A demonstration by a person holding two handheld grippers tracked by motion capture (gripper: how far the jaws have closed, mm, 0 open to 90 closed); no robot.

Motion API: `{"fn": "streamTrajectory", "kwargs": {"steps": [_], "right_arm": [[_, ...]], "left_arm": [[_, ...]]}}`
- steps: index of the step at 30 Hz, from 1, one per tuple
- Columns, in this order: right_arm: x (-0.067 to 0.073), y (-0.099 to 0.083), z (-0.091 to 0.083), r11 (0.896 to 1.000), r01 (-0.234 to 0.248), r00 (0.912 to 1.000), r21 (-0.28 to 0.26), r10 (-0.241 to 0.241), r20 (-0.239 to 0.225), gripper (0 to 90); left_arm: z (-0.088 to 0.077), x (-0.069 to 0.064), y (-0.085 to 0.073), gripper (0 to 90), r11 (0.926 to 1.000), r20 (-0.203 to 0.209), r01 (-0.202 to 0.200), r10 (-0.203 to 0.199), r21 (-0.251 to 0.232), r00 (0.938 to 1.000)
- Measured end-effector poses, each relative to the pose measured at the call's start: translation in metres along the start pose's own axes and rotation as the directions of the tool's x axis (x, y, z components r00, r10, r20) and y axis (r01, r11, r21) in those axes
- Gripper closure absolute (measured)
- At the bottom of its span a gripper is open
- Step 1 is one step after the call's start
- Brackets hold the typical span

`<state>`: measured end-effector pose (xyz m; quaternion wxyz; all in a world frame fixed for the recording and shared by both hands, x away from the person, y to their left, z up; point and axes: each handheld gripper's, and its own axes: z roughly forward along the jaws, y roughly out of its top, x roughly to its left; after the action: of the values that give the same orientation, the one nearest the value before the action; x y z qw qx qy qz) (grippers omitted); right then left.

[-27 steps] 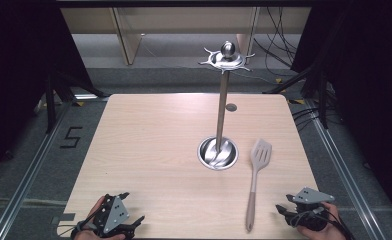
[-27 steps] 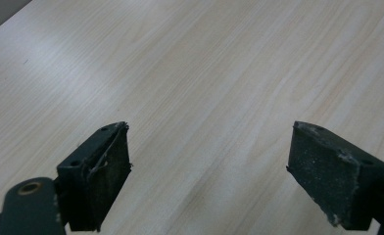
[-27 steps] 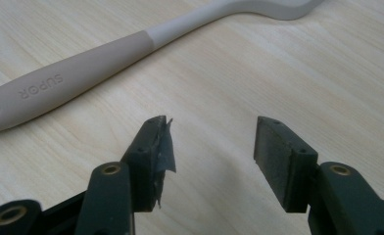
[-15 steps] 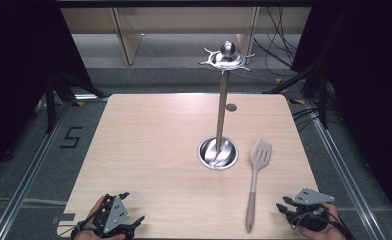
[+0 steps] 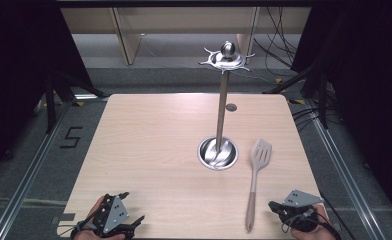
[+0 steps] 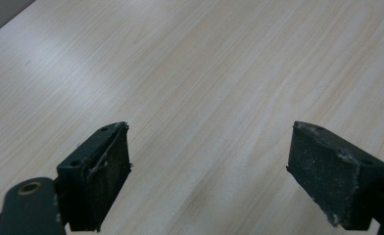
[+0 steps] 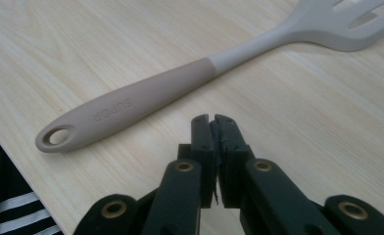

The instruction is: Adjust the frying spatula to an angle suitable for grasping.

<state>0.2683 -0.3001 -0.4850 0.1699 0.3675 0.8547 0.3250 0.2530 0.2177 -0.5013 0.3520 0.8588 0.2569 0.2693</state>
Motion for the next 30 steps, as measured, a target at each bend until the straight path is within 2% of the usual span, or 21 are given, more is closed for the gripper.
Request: {"fn": "streamTrajectory", "kwargs": {"steps": [5, 6, 8, 9, 10, 12, 14, 17, 18, 19, 22, 23, 26, 28, 30], "right_arm": [[0.005, 0.002, 0.005, 0.999, 0.035, 0.9992, 0.003, -0.035, -0.020, 90.0], [0.008, 0.002, 0.005, 1.000, 0.016, 0.9995, 0.025, -0.015, -0.027, 90.0], [0.011, 0.002, 0.009, 0.999, 0.019, 0.9991, 0.032, -0.017, -0.039, 90.0], [0.010, 0.003, 0.011, 0.999, 0.043, 0.9982, 0.019, -0.042, -0.042, 90.0], [0.011, 0.003, 0.012, 0.999, 0.040, 0.9981, 0.023, -0.039, -0.048, 90.0], [0.014, 0.003, 0.013, 0.999, 0.028, 0.9976, 0.037, -0.025, -0.065, 90.0], [0.014, 0.003, 0.015, 0.999, 0.036, 0.9970, 0.025, -0.034, -0.069, 90.0], [0.018, 0.003, 0.018, 0.998, 0.037, 0.9959, 0.051, -0.033, -0.084, 90.0], [0.020, 0.003, 0.021, 0.998, 0.044, 0.9958, 0.040, -0.041, -0.082, 90.0], [0.022, 0.004, 0.023, 0.997, 0.052, 0.9945, 0.054, -0.047, -0.094, 90.0], [0.026, 0.006, 0.025, 0.997, 0.063, 0.9920, 0.052, -0.056, -0.113, 90.0], [0.028, 0.006, 0.028, 0.998, 0.055, 0.9932, 0.027, -0.052, -0.104, 90.0], [0.030, 0.011, 0.030, 0.999, 0.041, 0.9917, 0.026, -0.038, -0.123, 90.0], [0.030, 0.013, 0.033, 1.000, 0.014, 0.9886, -0.019, -0.017, -0.150, 90.0], [0.028, 0.016, 0.032, 1.000, -0.007, 0.9827, -0.003, 0.006, -0.185, 90.0]], "left_arm": [[0.000, 0.000, 0.000, 15.2, 1.0000, 0.000, -0.003, 0.003, -0.002, 1.0000], [0.000, 0.000, 0.000, 15.2, 1.0000, -0.002, -0.002, 0.002, 0.001, 1.0000], [0.000, 0.001, 0.000, 15.1, 0.9999, -0.009, -0.011, 0.011, 0.000, 0.9999], [0.001, 0.000, 0.000, 15.1, 1.0000, -0.005, 0.000, 0.000, -0.007, 1.0000], [0.000, 0.000, 0.000, 15.1, 1.0000, 0.002, -0.002, 0.002, 0.010, 1.0000], [0.000, 0.000, 0.000, 15.2, 0.9999, 0.008, -0.003, 0.003, 0.011, 1.0000], [0.000, 0.000, 0.000, 15.2, 1.0000, -0.006, -0.001, 0.001, -0.005, 1.0000], [-0.001, 0.000, 0.000, 15.1, 1.0000, 0.003, -0.002, 0.002, 0.010, 1.0000], [0.000, 0.000, 0.000, 15.1, 1.0000, 0.009, 0.000, 0.000, 0.010, 1.0000], [-0.001, 0.001, 0.001, 15.1, 0.9997, 0.015, -0.017, 0.016, 0.019, 0.9998], [0.000, 0.000, 0.001, 15.1, 0.9999, 0.013, -0.004, 0.004, 0.012, 0.9999], [0.000, 0.000, 0.000, 15.1, 1.0000, -0.002, 0.000, 0.000, 0.004, 1.0000], [0.000, -0.001, 0.000, 15.1, 1.0000, -0.006, 0.000, 0.000, 0.003, 1.0000], [0.001, -0.001, 0.000, 15.1, 1.0000, -0.004, 0.002, -0.002, 0.002, 1.0000], [0.000, 0.000, 0.001, 15.1, 0.9996, 0.001, -0.010, 0.010, 0.028, 1.0000]]}}
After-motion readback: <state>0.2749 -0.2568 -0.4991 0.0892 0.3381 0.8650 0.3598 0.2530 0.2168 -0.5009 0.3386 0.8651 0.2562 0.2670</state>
